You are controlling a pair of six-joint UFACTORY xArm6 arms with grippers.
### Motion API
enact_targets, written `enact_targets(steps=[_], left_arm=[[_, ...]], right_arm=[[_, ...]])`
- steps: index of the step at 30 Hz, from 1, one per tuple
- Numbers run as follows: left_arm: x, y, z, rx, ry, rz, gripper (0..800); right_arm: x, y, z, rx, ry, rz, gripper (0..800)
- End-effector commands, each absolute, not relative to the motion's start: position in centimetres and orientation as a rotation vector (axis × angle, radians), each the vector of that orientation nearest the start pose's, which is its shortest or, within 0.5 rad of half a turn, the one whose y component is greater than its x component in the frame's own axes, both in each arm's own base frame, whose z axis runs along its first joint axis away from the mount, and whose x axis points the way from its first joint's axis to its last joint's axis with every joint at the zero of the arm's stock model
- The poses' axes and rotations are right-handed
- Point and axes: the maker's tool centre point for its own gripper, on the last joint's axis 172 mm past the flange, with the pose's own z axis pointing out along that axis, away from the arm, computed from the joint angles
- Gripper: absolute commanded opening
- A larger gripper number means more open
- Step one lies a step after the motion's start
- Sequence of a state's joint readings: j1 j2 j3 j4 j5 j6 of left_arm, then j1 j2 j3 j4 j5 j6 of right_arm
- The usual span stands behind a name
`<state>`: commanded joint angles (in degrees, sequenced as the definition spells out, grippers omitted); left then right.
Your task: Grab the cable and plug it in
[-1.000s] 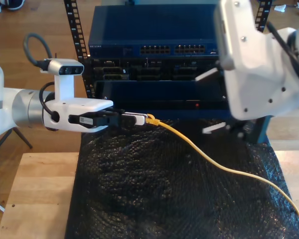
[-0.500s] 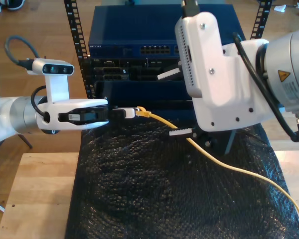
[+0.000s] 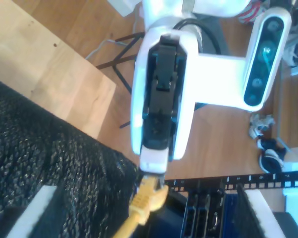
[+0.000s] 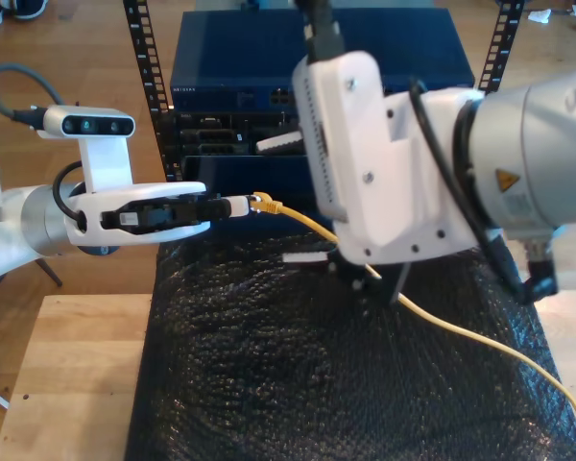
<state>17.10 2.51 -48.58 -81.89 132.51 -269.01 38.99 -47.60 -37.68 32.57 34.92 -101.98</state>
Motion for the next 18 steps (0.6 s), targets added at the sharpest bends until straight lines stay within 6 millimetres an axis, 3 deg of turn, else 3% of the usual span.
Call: enact_targets(steps=[8, 10, 18], left_arm=[[31.2, -15.9, 43.4, 0.913, -0.681, 0.482, 5], [31.1, -15.9, 43.5, 0.909, -0.683, 0.482, 7], [31.0, -15.7, 44.2, 0.877, -0.678, 0.491, 7]], right_arm=[[31.1, 30.4, 45.5, 1.318, 2.34, 1.534, 742], [31.2, 30.3, 45.6, 1.324, 2.329, 1.541, 664], [31.3, 30.1, 45.7, 1.329, 2.309, 1.555, 510]])
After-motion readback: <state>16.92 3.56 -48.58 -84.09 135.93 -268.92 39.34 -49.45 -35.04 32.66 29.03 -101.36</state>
